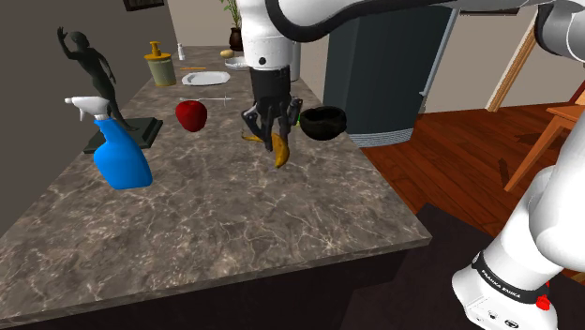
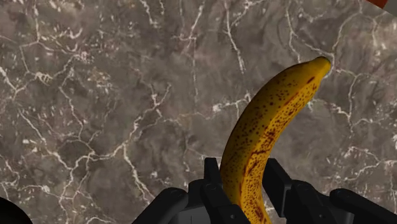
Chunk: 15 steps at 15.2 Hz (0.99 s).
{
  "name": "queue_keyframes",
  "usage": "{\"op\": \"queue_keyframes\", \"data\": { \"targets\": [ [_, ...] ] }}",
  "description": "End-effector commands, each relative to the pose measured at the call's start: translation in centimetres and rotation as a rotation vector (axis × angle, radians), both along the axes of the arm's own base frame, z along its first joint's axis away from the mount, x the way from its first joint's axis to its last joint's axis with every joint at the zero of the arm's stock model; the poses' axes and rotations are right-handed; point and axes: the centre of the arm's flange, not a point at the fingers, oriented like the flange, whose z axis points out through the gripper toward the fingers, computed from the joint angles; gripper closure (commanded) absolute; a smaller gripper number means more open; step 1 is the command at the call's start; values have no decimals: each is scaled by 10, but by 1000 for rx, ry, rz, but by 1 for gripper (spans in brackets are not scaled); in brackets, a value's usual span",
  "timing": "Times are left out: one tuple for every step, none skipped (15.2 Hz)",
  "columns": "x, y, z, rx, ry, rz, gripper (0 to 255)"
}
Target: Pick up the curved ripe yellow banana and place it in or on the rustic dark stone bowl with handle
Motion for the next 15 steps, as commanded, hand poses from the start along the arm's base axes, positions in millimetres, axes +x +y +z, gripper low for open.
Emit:
{"op": "queue_keyframes", "data": {
  "targets": [
    [0, 0, 10, 0, 0, 0, 255],
    [0, 0, 16, 0, 0, 0, 255],
    [0, 0, 21, 0, 0, 0, 255],
    [0, 0, 26, 0, 0, 0, 255],
    [0, 0, 32, 0, 0, 0, 255],
    [0, 0, 33, 0, 0, 0, 255],
    [4, -13, 33, 0, 0, 0, 255],
    [9, -25, 33, 0, 0, 0, 255],
    [13, -38, 33, 0, 0, 0, 255],
    [17, -50, 33, 0, 0, 0, 255],
    [21, -63, 33, 0, 0, 0, 255],
    [26, -75, 33, 0, 0, 0, 255],
    [30, -88, 33, 0, 0, 0, 255],
    [34, -100, 33, 0, 0, 0, 255],
    [38, -113, 33, 0, 0, 0, 255]
  ]
}}
